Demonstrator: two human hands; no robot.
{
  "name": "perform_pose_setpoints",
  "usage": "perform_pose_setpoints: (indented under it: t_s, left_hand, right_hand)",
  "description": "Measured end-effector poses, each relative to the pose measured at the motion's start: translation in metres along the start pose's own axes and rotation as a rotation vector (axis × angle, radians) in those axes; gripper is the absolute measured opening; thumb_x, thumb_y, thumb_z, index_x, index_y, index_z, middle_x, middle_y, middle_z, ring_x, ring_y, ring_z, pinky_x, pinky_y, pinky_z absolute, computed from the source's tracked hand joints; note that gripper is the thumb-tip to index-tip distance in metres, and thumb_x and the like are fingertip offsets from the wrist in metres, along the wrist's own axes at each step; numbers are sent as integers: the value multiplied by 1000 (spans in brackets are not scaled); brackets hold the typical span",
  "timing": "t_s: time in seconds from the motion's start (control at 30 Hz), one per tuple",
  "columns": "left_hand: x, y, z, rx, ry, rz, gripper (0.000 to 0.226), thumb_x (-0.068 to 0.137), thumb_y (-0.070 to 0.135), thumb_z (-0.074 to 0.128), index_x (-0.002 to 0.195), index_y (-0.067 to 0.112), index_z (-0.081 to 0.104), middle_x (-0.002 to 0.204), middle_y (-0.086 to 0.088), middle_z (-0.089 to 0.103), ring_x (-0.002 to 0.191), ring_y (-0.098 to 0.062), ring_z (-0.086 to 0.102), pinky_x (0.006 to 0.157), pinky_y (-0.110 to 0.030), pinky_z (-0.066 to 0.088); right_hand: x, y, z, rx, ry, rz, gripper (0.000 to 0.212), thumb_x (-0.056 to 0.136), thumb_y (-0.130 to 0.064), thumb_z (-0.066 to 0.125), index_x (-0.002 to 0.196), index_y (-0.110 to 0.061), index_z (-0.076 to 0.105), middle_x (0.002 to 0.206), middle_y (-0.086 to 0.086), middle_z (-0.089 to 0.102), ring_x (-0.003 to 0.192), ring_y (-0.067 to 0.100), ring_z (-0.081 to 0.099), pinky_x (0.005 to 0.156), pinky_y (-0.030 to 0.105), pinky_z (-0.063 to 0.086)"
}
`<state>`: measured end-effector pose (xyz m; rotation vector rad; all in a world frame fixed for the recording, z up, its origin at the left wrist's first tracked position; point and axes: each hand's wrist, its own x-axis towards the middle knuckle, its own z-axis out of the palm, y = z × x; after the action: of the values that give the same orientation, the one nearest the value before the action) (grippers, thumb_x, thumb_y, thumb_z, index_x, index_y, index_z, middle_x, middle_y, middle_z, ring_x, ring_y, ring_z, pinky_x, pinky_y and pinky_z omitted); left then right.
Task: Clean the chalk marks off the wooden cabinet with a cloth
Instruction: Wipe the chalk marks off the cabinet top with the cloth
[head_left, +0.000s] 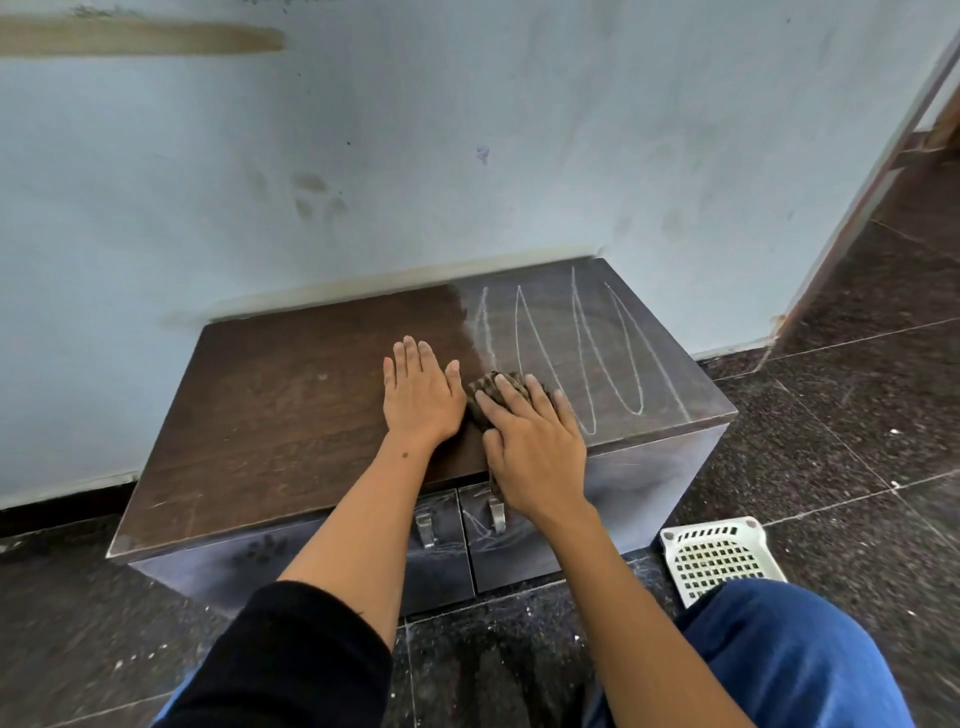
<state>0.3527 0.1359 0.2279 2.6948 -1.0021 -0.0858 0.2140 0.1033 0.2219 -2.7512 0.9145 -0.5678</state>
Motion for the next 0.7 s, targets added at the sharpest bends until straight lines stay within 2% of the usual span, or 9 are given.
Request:
perform_pose_setpoints:
  t_s: [0.1, 0.17, 0.3, 0.37, 0.5, 0.6, 0.7]
  left_hand:
    - [0, -2, 6, 45, 16, 5, 60, 102, 37, 17, 150, 1, 12, 159, -16, 6, 147, -26, 1, 119, -39, -1]
    - [1, -3, 8, 54, 16, 13, 60, 102, 37, 18, 150, 1, 13, 159, -16, 7, 147, -26, 2, 119, -40, 0]
    - [1, -4, 7, 63, 15, 18, 59, 102, 36, 19, 150, 2, 12, 159, -15, 6, 147, -26, 2, 119, -39, 1]
    - [0, -5, 8, 69, 29, 36, 59, 102, 35, 19, 150, 1, 12, 159, -15, 4, 147, -25, 0, 119, -39, 0]
    - [1, -3, 9, 111, 88, 115, 58, 102, 33, 20, 150, 2, 12, 159, -14, -1, 147, -24, -6, 118, -37, -4]
    - [2, -3, 10, 113, 69, 131, 58, 102, 33, 20, 150, 2, 11, 159, -13, 0, 147, -23, -4, 118, -36, -4]
    - [4, -5, 9, 90, 5, 116, 58, 102, 34, 19, 151, 4, 10, 159, -12, 3, 147, -22, -1, 119, -36, -1]
  right_hand:
    - [30, 7, 2, -57, -115, -10, 52, 94, -34, 19, 142, -31, 38, 154, -6, 28, 146, 21, 9, 118, 42, 0]
    - [52, 10, 6, -83, -166, -36, 47, 99, -31, 24, 146, -30, 30, 157, -6, 20, 147, 20, 1, 118, 43, -3]
    - [68, 10, 9, -43, -169, -42, 46, 100, -29, 28, 146, -28, 32, 156, -5, 21, 146, 17, 7, 119, 39, 5]
    - [47, 12, 8, 5, -107, -27, 47, 97, -30, 28, 142, -27, 40, 154, -5, 29, 144, 16, 17, 118, 36, 11]
    - [5, 16, 1, 32, 33, 13, 61, 85, -36, 16, 132, -32, 54, 145, -7, 44, 138, 16, 35, 114, 35, 23]
    - [15, 17, -2, 26, -45, 32, 59, 87, -37, 15, 136, -36, 46, 149, -9, 36, 141, 15, 28, 116, 36, 18]
    - [51, 21, 4, -33, -136, 5, 47, 97, -34, 26, 143, -34, 34, 155, -8, 25, 145, 17, 12, 119, 40, 6]
